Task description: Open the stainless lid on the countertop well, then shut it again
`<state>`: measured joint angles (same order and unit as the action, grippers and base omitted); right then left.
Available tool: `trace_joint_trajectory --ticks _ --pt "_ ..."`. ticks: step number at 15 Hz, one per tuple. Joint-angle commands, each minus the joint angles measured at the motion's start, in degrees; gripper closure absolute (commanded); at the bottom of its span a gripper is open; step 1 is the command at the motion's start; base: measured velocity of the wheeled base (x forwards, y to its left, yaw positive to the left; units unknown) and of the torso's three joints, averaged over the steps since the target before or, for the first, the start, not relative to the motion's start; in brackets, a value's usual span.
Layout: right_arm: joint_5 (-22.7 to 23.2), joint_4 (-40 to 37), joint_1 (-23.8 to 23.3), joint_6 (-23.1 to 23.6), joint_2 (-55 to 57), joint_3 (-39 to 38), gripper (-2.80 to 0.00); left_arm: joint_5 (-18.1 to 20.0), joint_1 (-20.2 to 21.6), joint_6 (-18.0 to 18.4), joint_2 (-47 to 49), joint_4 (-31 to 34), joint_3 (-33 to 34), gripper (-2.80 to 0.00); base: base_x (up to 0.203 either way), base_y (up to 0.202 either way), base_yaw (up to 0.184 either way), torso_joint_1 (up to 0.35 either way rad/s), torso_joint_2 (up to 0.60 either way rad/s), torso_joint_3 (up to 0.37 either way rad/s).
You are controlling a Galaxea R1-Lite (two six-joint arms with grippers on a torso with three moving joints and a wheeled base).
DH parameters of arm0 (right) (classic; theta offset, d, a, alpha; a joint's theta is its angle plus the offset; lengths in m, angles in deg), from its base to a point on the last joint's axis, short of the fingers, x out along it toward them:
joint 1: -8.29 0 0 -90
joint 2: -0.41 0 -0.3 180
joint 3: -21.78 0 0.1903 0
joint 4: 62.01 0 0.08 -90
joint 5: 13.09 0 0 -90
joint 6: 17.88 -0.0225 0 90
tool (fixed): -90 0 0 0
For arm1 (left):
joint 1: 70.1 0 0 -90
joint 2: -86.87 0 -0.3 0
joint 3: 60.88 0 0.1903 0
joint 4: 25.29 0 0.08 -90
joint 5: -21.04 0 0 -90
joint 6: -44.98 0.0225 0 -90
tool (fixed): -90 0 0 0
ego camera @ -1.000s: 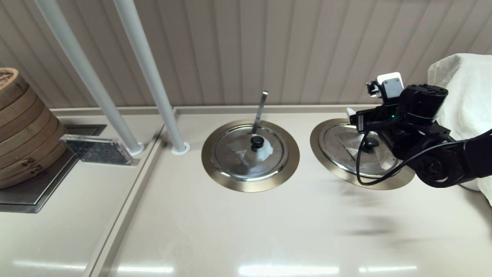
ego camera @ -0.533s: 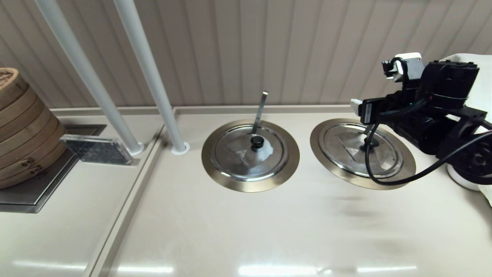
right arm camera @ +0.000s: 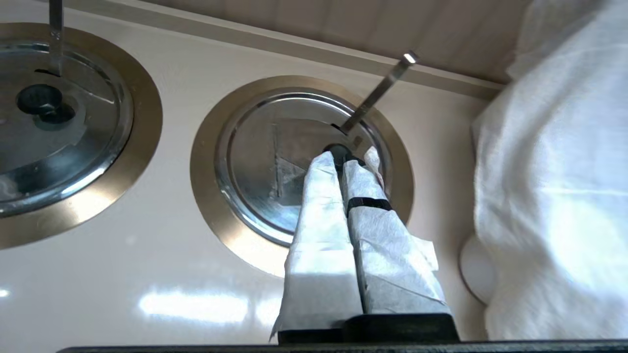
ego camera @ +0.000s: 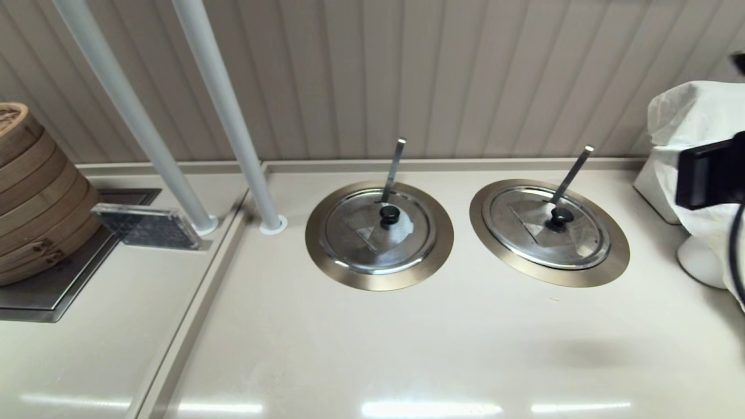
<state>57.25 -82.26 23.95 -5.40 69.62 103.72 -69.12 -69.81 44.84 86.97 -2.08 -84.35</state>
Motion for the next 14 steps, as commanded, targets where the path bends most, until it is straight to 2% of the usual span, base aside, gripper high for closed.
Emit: trace_joint_trajectory --ticks 1,5,7,10,11,12,14 --pt "-0.3 -5.8 -3.0 1.1 -17.6 -2.0 0.0 0.0 0.1 0.0 0.0 0.0 0.0 0.0 0.0 0.0 0.0 0.0 0.0 0.0" --pt "-0.3 -15.0 -16.4 2.6 -38.9 -8.0 0.0 0.0 0.1 0.0 0.0 0.0 0.0 0.0 0.0 0.0 0.0 0.0 0.0 0.0" --pt "0.1 -17.0 -19.5 3.1 -44.9 -12.4 0.0 0.0 0.0 0.0 0.0 0.0 0.0 0.0 0.0 0.0 0.0 0.0 0.0 0.0" --pt "1.0 -17.6 -20.1 3.1 -52.6 -16.3 0.0 0.0 0.1 0.0 0.0 0.0 0.0 0.0 0.0 0.0 0.0 0.0 0.0 0.0" --pt "1.8 -16.7 -20.0 1.6 -53.3 -16.9 0.0 0.0 0.0 0.0 0.0 0.0 0.0 0.0 0.0 0.0 0.0 0.0 0.0 0.0" --pt "3.2 -16.3 -19.0 -0.5 -53.5 -17.0 0.0 0.0 0.1 0.0 0.0 0.0 0.0 0.0 0.0 0.0 0.0 0.0 0.0 0.0" --pt "3.1 -16.7 -13.4 -1.3 -54.9 -17.0 0.0 0.0 0.1 0.0 0.0 0.0 0.0 0.0 0.0 0.0 0.0 0.0 0.0 0.0"
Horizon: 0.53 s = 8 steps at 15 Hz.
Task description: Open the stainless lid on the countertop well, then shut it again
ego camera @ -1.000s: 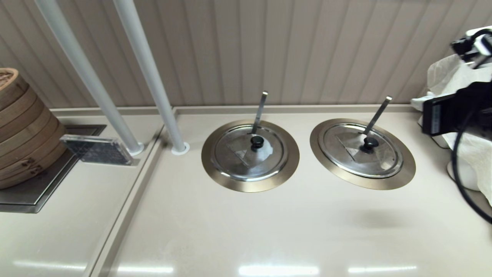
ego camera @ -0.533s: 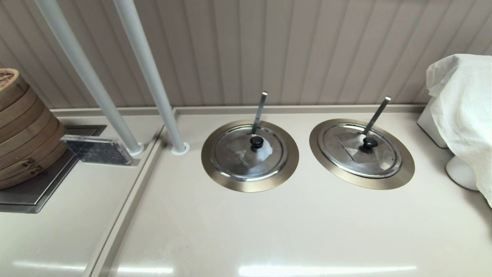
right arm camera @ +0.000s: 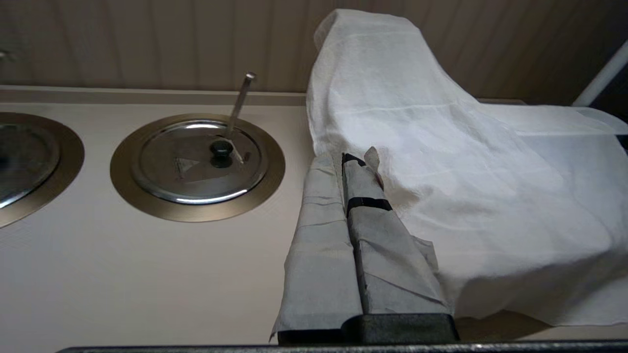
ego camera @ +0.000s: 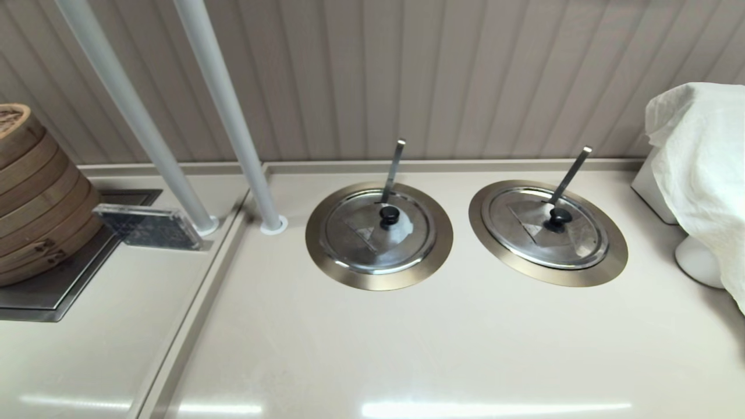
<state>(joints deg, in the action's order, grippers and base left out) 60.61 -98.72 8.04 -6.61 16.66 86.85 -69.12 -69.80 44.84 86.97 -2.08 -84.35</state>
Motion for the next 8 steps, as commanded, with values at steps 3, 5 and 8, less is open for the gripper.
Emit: trace_joint_trajectory --ticks 3,5,8 --pt "-0.5 -7.1 1.3 1.1 -12.1 -0.9 0.0 0.0 0.0 0.0 0.0 0.0 0.0 0.0 0.0 0.0 0.0 0.0 0.0 0.0" --pt "-0.6 -10.4 0.7 0.3 -16.5 -3.3 0.0 0.0 0.0 0.0 0.0 0.0 0.0 0.0 0.0 0.0 0.0 0.0 0.0 0.0" --pt "7.3 -10.2 0.4 -6.7 -16.3 -17.4 0.0 0.0 0.0 0.0 0.0 0.0 0.0 0.0 0.0 0.0 0.0 0.0 0.0 0.0"
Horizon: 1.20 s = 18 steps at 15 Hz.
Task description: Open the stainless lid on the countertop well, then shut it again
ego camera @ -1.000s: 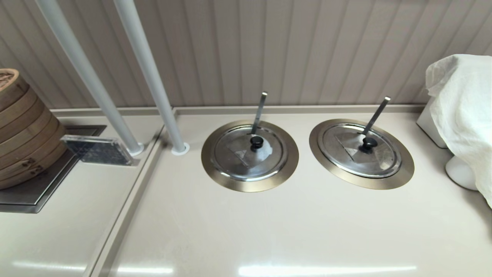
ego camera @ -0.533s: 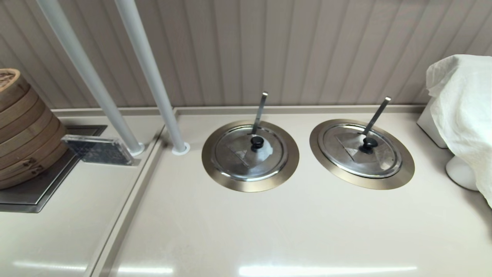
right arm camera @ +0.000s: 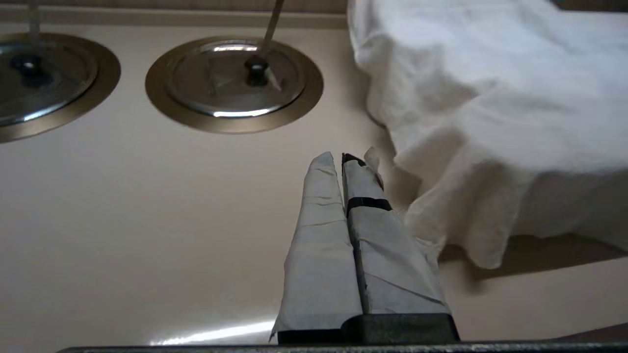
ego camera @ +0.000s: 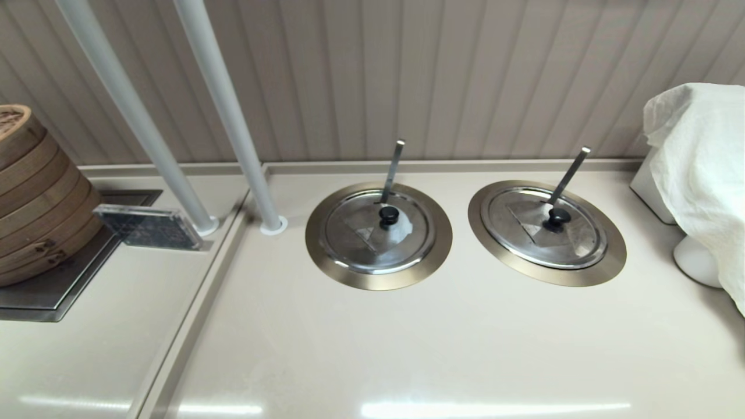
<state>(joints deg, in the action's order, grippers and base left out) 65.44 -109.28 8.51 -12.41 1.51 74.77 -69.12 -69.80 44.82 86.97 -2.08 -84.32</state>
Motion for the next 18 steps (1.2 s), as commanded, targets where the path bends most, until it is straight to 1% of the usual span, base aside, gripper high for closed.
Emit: trace_joint_trajectory --ticks 1,2,3,4,5,6,7,8,10,18 --pt "6.2 3.1 -0.1 -1.9 -1.1 -11.0 0.0 0.0 0.0 0.0 0.0 0.0 0.0 0.0 0.0 0.0 0.0 0.0 0.0 0.0" --pt "10.2 7.7 -0.1 -2.0 -1.1 -17.3 0.0 0.0 0.0 0.0 0.0 0.0 0.0 0.0 0.0 0.0 0.0 0.0 0.0 0.0" --pt "12.9 15.1 -0.1 -0.9 -1.0 -23.3 0.0 0.0 0.0 0.0 0.0 0.0 0.0 0.0 0.0 0.0 0.0 0.0 0.0 0.0" --pt "13.7 23.6 -0.1 0.3 -1.0 -27.2 0.0 0.0 0.0 0.0 0.0 0.0 0.0 0.0 0.0 0.0 0.0 0.0 0.0 0.0" --pt "13.8 27.9 -0.1 1.1 -1.0 -29.4 0.0 0.0 0.0 0.0 0.0 0.0 0.0 0.0 0.0 0.0 0.0 0.0 0.0 0.0" --pt "13.8 27.3 -0.1 1.6 -1.0 -29.6 0.0 0.0 0.0 0.0 0.0 0.0 0.0 0.0 0.0 0.0 0.0 0.0 0.0 0.0" --pt "14.0 23.6 -0.1 2.4 -1.0 -29.7 0.0 0.0 0.0 0.0 0.0 0.0 0.0 0.0 0.0 0.0 0.0 0.0 0.0 0.0" --pt "14.5 23.0 -0.1 3.3 -1.0 -29.6 0.0 0.0 0.0 0.0 0.0 0.0 0.0 0.0 0.0 0.0 0.0 0.0 0.0 0.0" --pt "14.2 23.1 -0.1 1.7 -0.9 -29.6 0.0 0.0 0.0 0.0 0.0 0.0 0.0 0.0 0.0 0.0 0.0 0.0 0.0 0.0" --pt "14.0 23.3 -0.1 0.3 -0.9 -29.6 0.0 0.0 0.0 0.0 0.0 0.0 0.0 0.0 0.0 0.0 0.0 0.0 0.0 0.0"
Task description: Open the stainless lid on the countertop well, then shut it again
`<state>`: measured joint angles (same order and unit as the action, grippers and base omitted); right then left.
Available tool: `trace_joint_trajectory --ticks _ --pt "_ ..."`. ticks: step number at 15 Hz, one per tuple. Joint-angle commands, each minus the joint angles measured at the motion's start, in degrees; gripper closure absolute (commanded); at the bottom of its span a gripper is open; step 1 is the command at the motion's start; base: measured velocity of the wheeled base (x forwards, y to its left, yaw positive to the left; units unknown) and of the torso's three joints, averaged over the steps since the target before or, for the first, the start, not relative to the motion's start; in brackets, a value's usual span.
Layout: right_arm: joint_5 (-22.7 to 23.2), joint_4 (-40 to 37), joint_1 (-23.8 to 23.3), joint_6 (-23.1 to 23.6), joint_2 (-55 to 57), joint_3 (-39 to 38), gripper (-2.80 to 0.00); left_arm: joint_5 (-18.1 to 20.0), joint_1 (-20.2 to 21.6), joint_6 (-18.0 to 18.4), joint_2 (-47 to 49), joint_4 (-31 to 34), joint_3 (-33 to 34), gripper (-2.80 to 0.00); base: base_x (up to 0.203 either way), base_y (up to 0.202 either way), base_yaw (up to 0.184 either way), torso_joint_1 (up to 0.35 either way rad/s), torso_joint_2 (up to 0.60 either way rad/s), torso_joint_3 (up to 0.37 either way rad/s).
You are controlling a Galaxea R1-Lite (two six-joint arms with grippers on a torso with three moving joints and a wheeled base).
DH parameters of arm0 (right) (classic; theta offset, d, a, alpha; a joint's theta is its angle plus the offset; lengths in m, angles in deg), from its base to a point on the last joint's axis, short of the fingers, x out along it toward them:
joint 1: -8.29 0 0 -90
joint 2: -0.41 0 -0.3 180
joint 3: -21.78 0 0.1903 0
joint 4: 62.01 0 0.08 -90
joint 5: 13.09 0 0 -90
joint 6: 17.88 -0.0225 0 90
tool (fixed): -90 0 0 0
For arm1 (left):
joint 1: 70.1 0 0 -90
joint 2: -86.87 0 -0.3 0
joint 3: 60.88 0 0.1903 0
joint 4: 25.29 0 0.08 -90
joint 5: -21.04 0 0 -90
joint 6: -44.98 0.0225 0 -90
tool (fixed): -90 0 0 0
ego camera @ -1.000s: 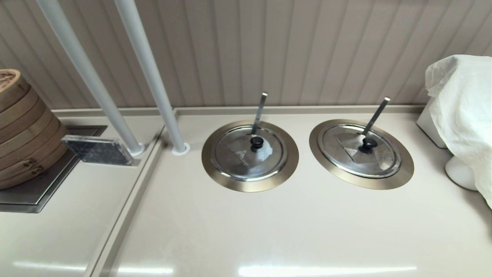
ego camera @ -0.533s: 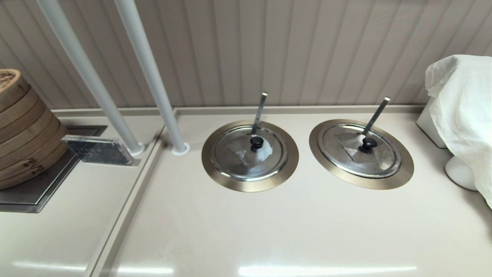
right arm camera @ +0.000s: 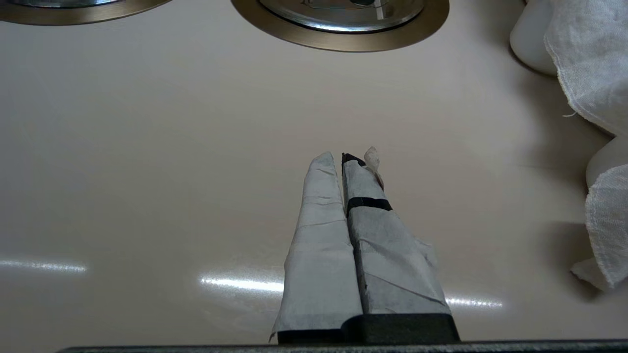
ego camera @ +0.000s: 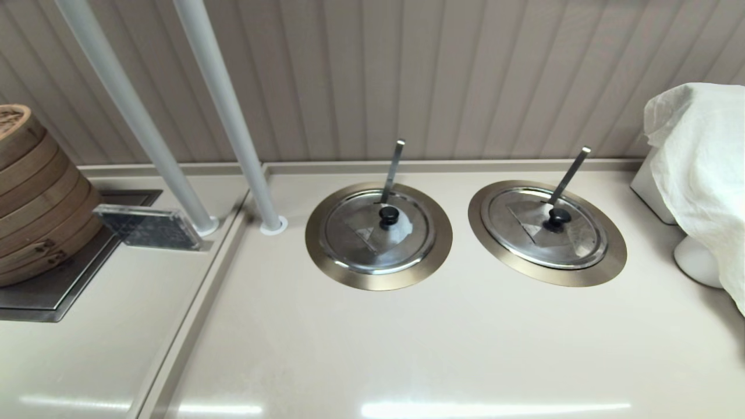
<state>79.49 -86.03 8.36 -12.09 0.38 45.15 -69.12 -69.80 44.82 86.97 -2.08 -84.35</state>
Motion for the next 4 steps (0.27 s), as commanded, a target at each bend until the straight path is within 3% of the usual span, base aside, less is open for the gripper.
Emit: trace_joint_trajectory --ticks 1,4 --pt "-0.1 0.0 0.0 -0.7 0.2 0.0 0.0 0.0 0.0 0.0 0.0 0.0 0.0 0.0 0.0 0.0 0.0 0.0 0.0 0.0" --pt "-0.8 0.1 0.0 -2.4 0.2 0.0 0.0 0.0 0.0 0.0 0.0 0.0 0.0 0.0 0.0 0.0 0.0 0.0 0.0 0.0"
